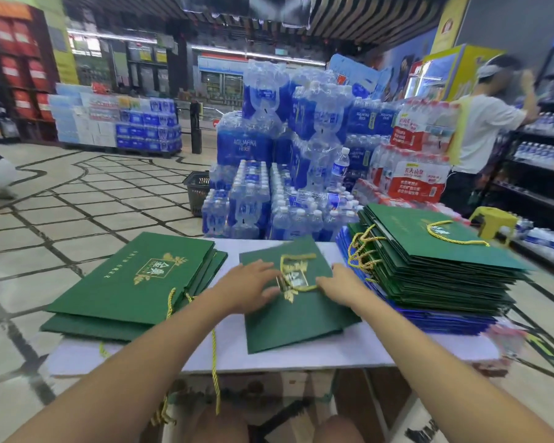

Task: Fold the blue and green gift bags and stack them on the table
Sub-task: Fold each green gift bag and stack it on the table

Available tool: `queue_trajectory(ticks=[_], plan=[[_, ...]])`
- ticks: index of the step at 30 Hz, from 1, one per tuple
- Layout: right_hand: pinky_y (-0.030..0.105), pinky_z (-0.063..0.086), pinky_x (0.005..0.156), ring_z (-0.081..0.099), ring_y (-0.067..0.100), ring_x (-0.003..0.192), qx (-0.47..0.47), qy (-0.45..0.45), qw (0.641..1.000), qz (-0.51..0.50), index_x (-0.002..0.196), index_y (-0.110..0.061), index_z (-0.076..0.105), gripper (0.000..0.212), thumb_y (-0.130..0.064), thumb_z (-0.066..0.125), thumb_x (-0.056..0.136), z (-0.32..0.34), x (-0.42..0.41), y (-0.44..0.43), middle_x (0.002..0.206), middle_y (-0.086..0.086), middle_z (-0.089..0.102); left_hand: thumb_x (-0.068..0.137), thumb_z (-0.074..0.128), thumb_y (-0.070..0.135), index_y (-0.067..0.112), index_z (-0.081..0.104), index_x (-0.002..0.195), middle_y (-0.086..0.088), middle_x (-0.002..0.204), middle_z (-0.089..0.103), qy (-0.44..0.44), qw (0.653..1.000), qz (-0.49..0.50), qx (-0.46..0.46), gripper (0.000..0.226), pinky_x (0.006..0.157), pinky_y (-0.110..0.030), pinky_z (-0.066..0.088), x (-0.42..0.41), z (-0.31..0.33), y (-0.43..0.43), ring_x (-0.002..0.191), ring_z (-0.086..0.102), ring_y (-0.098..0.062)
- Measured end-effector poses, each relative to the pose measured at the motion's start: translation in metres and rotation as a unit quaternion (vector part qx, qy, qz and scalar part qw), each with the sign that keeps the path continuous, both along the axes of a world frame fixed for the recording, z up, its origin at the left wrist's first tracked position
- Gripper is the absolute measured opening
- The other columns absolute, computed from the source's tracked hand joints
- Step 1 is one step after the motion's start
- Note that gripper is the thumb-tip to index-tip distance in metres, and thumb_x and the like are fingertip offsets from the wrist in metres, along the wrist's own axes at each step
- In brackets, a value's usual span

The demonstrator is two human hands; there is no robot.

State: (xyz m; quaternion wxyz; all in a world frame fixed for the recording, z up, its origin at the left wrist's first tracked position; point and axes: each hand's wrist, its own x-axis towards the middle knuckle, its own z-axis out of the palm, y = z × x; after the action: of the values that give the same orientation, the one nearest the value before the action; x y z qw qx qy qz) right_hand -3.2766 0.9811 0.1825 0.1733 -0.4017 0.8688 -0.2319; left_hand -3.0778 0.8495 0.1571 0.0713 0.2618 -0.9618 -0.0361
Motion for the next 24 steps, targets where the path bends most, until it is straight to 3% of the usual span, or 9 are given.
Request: queue_trajectory(ticks=[1,3,6,9,17,21,24], plan=[[0.047,0.042,0.109,0.041,0.036,0.138,0.047,0.095,0.994,0.012,0.144,-0.011,0.043,0.061,-0.046,0.057,0.095,-0.014,0.003,0.005,0.151,0.017,0.04,0.107,0.041,0.049,0.032,0.037,0.157,-0.002,0.167,0.031,-0.009,1.0,0.002,0.009,0.053,0.123,-0.049,0.027,-0.002,-0.012,0.0,0.154,0.027,-0.025],[0.051,0.025,0.119,0.017,0.035,0.152,0.031,0.204,0.976,0.067,0.156,-0.021,0.03,0.073,-0.06,0.048,0.098,-0.03,0.017,0.014,0.166,0.013,0.017,0.108,0.038,0.046,0.029,0.036,0.158,-0.002,0.166,0.033,0.002,1.0,0.011,0.017,0.052,0.122,-0.052,0.027,-0.01,-0.023,-0.003,0.155,0.026,-0.026],[0.05,0.007,0.126,0.002,0.026,0.157,0.009,0.227,0.959,0.171,0.161,-0.036,0.021,0.073,-0.072,0.032,0.098,-0.047,0.031,0.013,0.172,0.002,0.007,0.11,0.032,0.044,0.031,0.03,0.16,0.001,0.169,0.024,0.012,0.999,0.036,0.031,0.052,0.125,-0.058,0.018,-0.029,-0.018,-0.01,0.158,0.016,-0.025],[0.051,-0.004,0.126,-0.003,0.021,0.158,0.043,0.237,0.95,0.199,0.161,-0.046,0.01,0.076,-0.08,0.021,0.093,-0.06,0.034,0.012,0.172,-0.007,0.002,0.11,0.023,0.05,0.039,0.018,0.163,0.001,0.173,0.011,-0.028,0.997,0.061,0.042,0.054,0.126,-0.059,0.006,-0.042,-0.022,-0.017,0.159,0.004,-0.024],[0.053,-0.002,0.126,-0.003,0.02,0.158,0.066,0.257,0.944,0.198,0.162,-0.042,0.005,0.086,-0.085,0.011,0.087,-0.073,0.029,0.008,0.171,-0.012,0.003,0.106,0.011,0.061,0.048,0.007,0.161,0.002,0.174,0.003,-0.033,0.994,0.094,0.05,0.057,0.126,-0.055,-0.003,-0.051,-0.049,-0.024,0.16,-0.003,-0.024],[0.053,0.0,0.126,0.002,0.019,0.158,0.037,0.248,0.952,0.177,0.161,-0.042,0.01,0.085,-0.084,0.015,0.088,-0.07,0.033,0.01,0.171,-0.012,0.009,0.101,0.017,0.069,0.021,0.0,0.165,-0.025,0.169,0.005,0.001,0.96,0.277,0.04,0.081,0.125,-0.053,-0.003,-0.043,-0.043,-0.011,0.157,-0.003,-0.043],[0.051,0.003,0.127,0.007,0.017,0.157,-0.003,0.219,0.962,0.162,0.161,-0.04,0.014,0.077,-0.077,0.024,0.094,-0.068,0.037,0.011,0.17,-0.011,0.013,0.105,0.033,0.049,0.014,0.006,0.164,-0.024,0.165,0.026,0.047,0.952,0.282,0.112,0.074,0.125,-0.053,0.011,-0.038,-0.042,-0.012,0.154,0.017,-0.043]])
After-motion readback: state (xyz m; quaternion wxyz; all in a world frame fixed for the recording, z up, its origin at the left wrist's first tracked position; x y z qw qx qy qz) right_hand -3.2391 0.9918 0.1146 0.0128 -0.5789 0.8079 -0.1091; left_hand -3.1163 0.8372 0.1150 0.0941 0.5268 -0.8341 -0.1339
